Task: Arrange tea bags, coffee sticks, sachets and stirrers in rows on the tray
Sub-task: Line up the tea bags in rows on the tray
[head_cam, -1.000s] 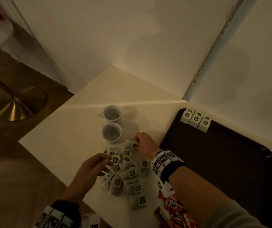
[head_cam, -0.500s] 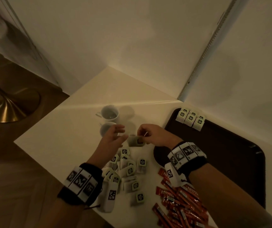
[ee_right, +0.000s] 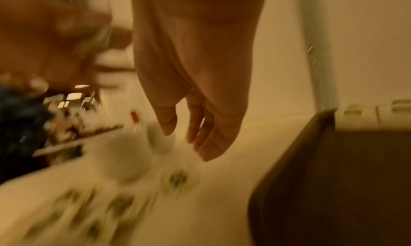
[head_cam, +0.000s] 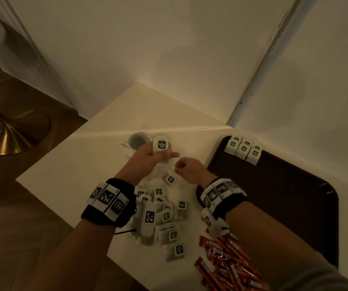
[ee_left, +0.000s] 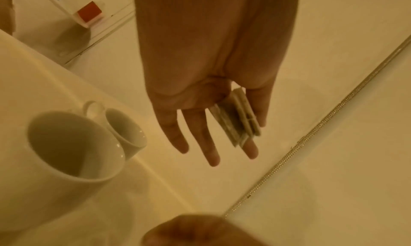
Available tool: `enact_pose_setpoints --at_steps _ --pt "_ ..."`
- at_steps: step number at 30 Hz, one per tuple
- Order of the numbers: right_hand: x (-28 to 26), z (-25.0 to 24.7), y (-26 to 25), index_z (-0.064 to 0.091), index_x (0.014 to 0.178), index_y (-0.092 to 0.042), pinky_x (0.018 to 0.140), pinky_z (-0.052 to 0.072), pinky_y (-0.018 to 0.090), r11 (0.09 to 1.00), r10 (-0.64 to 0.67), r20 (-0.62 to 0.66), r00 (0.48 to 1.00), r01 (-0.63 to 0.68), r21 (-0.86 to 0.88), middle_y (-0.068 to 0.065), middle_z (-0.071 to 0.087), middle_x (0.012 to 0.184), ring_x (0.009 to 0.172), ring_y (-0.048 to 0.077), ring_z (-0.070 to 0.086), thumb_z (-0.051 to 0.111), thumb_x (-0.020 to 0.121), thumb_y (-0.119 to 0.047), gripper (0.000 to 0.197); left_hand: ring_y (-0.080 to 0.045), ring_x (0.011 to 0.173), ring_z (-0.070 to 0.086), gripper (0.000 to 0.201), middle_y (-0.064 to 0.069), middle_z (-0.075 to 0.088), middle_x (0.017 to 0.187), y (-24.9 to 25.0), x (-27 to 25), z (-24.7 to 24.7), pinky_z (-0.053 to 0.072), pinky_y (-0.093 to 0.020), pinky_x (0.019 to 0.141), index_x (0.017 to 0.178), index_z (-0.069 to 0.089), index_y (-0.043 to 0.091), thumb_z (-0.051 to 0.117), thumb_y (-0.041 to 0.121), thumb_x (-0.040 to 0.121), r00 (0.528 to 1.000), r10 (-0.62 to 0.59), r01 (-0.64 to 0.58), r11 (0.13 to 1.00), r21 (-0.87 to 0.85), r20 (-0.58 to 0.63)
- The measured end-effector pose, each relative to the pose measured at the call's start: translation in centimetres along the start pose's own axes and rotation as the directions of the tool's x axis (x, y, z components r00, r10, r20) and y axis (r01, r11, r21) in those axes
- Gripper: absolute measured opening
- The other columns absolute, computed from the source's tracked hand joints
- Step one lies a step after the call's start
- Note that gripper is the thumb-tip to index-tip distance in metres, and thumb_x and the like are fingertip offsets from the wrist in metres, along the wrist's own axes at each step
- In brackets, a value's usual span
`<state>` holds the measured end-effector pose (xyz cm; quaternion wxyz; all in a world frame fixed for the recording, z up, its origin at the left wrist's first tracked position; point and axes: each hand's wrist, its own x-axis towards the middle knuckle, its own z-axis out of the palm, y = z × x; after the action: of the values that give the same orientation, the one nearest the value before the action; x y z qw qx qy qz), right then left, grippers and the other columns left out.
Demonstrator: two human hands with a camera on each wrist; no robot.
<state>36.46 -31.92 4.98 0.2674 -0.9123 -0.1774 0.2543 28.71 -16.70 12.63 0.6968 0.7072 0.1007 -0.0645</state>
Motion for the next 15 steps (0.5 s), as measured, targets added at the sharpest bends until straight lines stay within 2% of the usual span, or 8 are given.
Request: enact_pose_setpoints --at_steps 1,3,5,7,10,12,14,15 --pt "0.3 1.6 0.3 0.056 0.117 -0.003 0.088 0.041 0.031 0.996 0.012 0.043 0.999 -0.008 -0.091 0.014 0.06 0.115 0.106 0.027 0.055 0.056 0.092 -0.026 0.034 -0.009 0.088 0.07 0.008 0.004 0.075 0.088 0.4 0.1 0.1 0.052 -0.019 0.074 0.1 0.06 0.01 0.056 0.012 0.093 1.0 0.015 -0.017 0.998 -0.054 -0.022" --pt "0.6 4.2 0.4 0.048 0.12 -0.002 0.092 0.037 0.034 0.989 0.024 0.054 0.998 -0.016 -0.145 0.017 0.052 0.124 0.113 0.031 0.049 0.055 0.092 -0.032 0.043 -0.016 0.084 0.071 0.01 0.001 0.075 0.089 1.3 0.0 0.2 0.054 -0.021 0.066 0.101 0.058 0.012 0.057 0.009 0.092 0.998 0.026 -0.037 0.983 -0.181 -0.059" --pt "1.0 5.6 0.1 0.044 0.119 -0.001 0.092 0.038 0.037 0.989 0.037 0.014 0.999 -0.035 -0.146 0.017 0.047 0.125 0.113 0.032 0.046 0.053 0.091 -0.03 0.041 -0.021 0.089 0.071 0.011 -0.002 0.075 0.093 1.9 -0.2 0.2 0.056 -0.025 0.068 0.101 0.057 0.015 0.059 0.011 0.091 0.997 0.029 -0.046 0.967 -0.251 -0.071" --pt "1.3 6.0 -0.2 0.044 0.118 -0.002 0.093 0.038 0.037 0.985 0.052 0.014 0.999 -0.049 -0.163 0.017 0.044 0.125 0.113 0.032 0.046 0.053 0.091 -0.025 0.036 -0.019 0.095 0.07 0.009 -0.001 0.075 0.095 2.2 -0.5 0.2 0.055 -0.026 0.074 0.099 0.057 0.017 0.057 0.011 0.092 0.998 0.032 -0.047 0.961 -0.271 -0.061" --pt "1.5 5.4 -0.2 0.05 0.103 -0.009 0.08 0.037 0.033 0.989 0.015 0.041 0.999 -0.009 -0.145 0.017 0.053 0.116 0.102 0.03 0.051 0.053 0.092 -0.023 0.018 -0.013 0.097 0.068 0.009 -0.001 0.075 0.09 2.3 -0.8 0.2 0.049 -0.02 0.075 0.091 0.055 0.018 0.053 0.009 0.094 0.998 0.049 -0.062 0.953 -0.298 -0.05" --pt "1.1 4.2 0.0 0.05 0.091 -0.013 0.069 0.033 0.027 0.997 -0.035 0.006 0.999 0.035 -0.071 0.016 0.061 0.103 0.086 0.023 0.051 0.058 0.089 -0.019 0.011 -0.015 0.094 0.068 0.007 -0.002 0.074 0.084 2.1 -0.7 0.2 0.047 -0.026 0.077 0.091 0.052 0.015 0.05 0.01 0.096 0.998 0.04 -0.056 0.946 -0.32 -0.055" --pt "0.5 2.2 -0.1 0.057 0.095 -0.007 0.062 0.035 0.024 0.993 -0.068 -0.032 0.997 0.071 0.089 0.012 0.061 0.094 0.08 0.02 0.05 0.063 0.086 -0.014 0.013 -0.022 0.089 0.069 0.007 -0.002 0.071 0.076 1.8 -0.5 0.1 0.053 -0.037 0.078 0.093 0.051 0.012 0.046 0.009 0.098 0.999 0.007 -0.028 0.906 -0.423 -0.053" --pt "0.0 0.8 -0.3 0.059 0.101 -0.004 0.059 0.038 0.021 0.981 -0.075 -0.035 0.997 0.08 0.174 0.012 0.061 0.094 0.078 0.019 0.052 0.064 0.086 -0.011 0.017 -0.024 0.084 0.069 0.009 -0.003 0.068 0.074 1.8 -0.3 0.1 0.057 -0.039 0.073 0.095 0.051 0.012 0.044 0.007 0.098 0.999 -0.01 -0.018 0.87 -0.492 -0.053"
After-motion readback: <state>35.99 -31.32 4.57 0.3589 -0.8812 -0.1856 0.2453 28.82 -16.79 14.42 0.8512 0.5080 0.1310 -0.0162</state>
